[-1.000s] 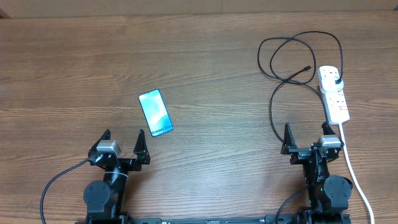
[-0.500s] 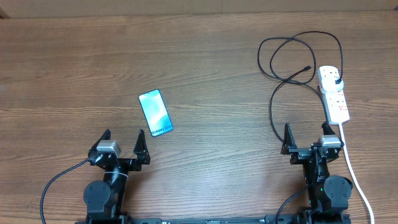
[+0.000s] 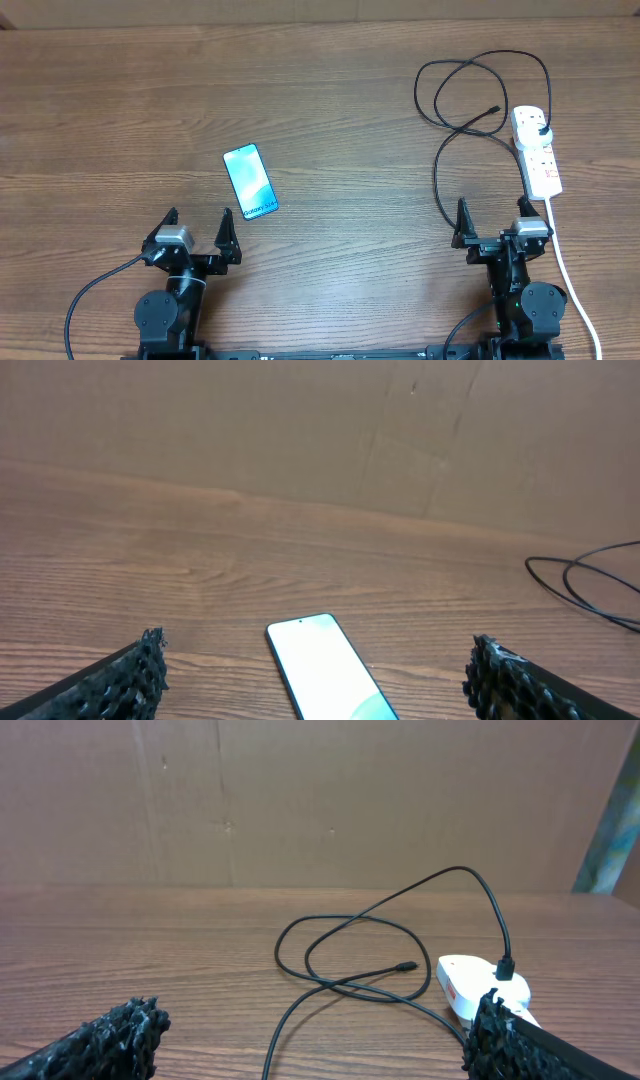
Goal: Plug charger to phone and switch on socket
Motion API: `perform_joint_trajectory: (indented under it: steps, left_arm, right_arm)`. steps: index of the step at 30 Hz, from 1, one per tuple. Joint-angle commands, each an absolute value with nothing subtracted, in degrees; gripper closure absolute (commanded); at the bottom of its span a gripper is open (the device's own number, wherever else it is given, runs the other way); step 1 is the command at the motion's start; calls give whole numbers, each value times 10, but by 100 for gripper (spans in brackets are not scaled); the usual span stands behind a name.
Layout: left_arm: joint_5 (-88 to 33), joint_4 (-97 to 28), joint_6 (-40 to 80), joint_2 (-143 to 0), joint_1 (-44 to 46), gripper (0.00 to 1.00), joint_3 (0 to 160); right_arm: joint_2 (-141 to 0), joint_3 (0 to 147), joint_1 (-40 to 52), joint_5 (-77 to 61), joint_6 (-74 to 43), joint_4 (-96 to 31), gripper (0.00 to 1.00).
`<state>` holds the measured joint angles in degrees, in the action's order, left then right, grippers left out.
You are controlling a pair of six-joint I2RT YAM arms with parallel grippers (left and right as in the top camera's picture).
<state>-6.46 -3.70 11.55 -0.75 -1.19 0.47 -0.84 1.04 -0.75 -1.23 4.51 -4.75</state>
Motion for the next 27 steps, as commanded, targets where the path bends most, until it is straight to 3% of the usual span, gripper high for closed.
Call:
perform_joint_trajectory:
  steps: [1,27]
  left_arm:
    - [-71,-38,103,-3,-17,1,3]
    - [-48,-41,102,-3,-17,0,3]
  right_arm:
    - [-2,4,-11,-9,46,-46,0]
    - [-2,4,-11,-9,46,-46,0]
